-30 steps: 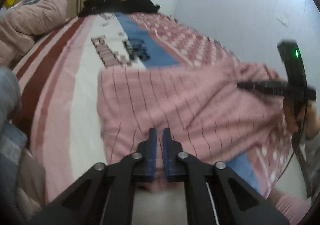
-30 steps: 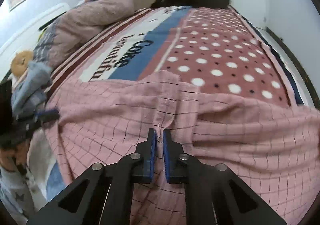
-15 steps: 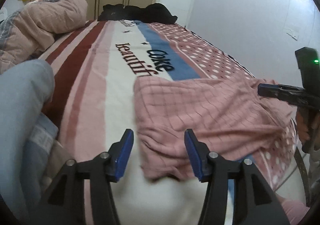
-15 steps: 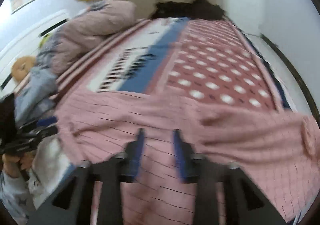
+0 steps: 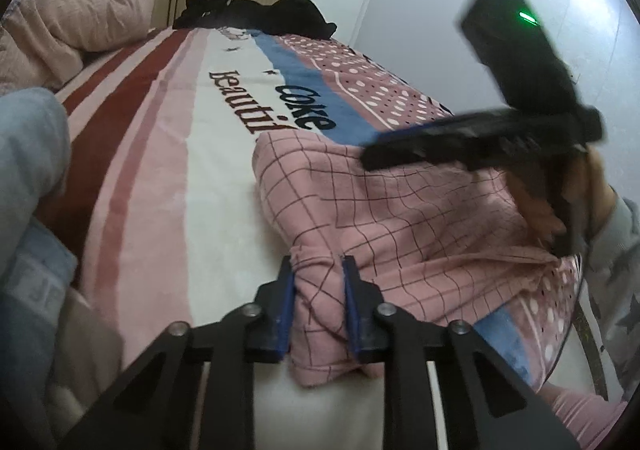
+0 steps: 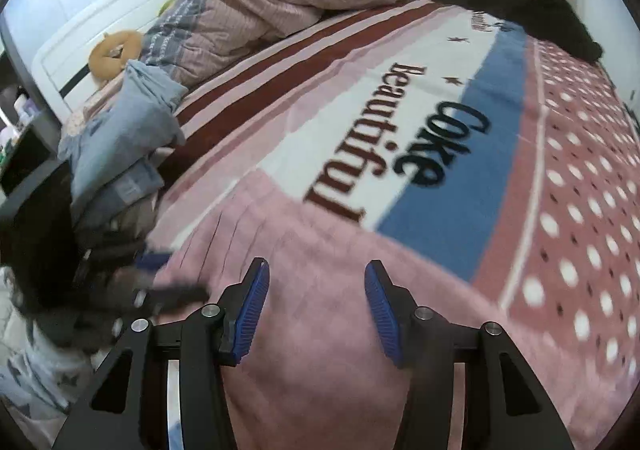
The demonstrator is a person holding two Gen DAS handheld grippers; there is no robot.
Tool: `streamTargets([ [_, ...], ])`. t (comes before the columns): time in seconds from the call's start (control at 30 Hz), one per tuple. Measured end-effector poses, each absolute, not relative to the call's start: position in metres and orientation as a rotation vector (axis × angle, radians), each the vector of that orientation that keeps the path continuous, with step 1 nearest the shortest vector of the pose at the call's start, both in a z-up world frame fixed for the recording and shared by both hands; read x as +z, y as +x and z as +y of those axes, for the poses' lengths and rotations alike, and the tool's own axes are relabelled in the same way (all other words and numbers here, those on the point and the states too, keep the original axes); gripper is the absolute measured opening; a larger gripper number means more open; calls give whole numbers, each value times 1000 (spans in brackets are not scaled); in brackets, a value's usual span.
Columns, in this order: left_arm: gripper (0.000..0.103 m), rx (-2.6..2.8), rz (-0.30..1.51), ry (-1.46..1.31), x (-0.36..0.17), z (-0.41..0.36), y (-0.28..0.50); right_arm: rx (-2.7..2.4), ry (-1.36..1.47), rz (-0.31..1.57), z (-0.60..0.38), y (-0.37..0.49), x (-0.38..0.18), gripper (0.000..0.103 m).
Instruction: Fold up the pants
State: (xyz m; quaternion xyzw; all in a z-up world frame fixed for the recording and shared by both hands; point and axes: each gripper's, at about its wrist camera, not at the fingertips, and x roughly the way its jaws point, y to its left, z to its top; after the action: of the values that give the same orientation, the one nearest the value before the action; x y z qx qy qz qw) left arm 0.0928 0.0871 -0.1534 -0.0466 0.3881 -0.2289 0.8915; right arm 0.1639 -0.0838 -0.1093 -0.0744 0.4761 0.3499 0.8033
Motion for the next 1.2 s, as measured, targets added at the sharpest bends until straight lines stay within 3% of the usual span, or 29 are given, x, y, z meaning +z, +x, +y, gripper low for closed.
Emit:
streamTargets([
  [0.07, 15, -482, 805, -108, -154, 91, 89, 796, -173, 1020, -70, 173, -112, 62],
  [0.23, 11, -489, 799, -129, -155, 97, 78, 933, -213, 1093, -38, 186, -128, 61],
  [0.3, 9, -475, 796, -136, -155, 99, 75, 971, -220, 1106, -30, 182, -132, 31],
  [0.33, 8, -469, 795, -138, -155, 100, 74, 968, -240, 1099, -27, 179, -134, 7],
  [0.5, 6, -450, 781, -156, -154, 103, 62, 852, -253, 1017, -27, 173, -134, 4],
  [0.8, 5, -427, 811, -171, -152, 110, 48, 769, -270, 1031, -23, 176, -137, 4],
  [0.9, 10, -417, 786, -191, -143, 115, 54, 780, -259, 1028, -25, 175, -136, 4],
  [0.97, 23, -402, 765, -189, -136, 115, 59, 784, -240, 1030, -27, 175, -137, 4],
  [1.03, 24, -377, 761, -190, -134, 114, 70, 796, -222, 1030, -30, 175, -136, 4],
  [1.13, 24, -358, 791, -213, -140, 113, 87, 798, -216, 1027, -33, 174, -136, 4],
  [1.2, 9, -329, 809, -202, -145, 110, 94, 799, -215, 1025, -33, 172, -137, 4],
])
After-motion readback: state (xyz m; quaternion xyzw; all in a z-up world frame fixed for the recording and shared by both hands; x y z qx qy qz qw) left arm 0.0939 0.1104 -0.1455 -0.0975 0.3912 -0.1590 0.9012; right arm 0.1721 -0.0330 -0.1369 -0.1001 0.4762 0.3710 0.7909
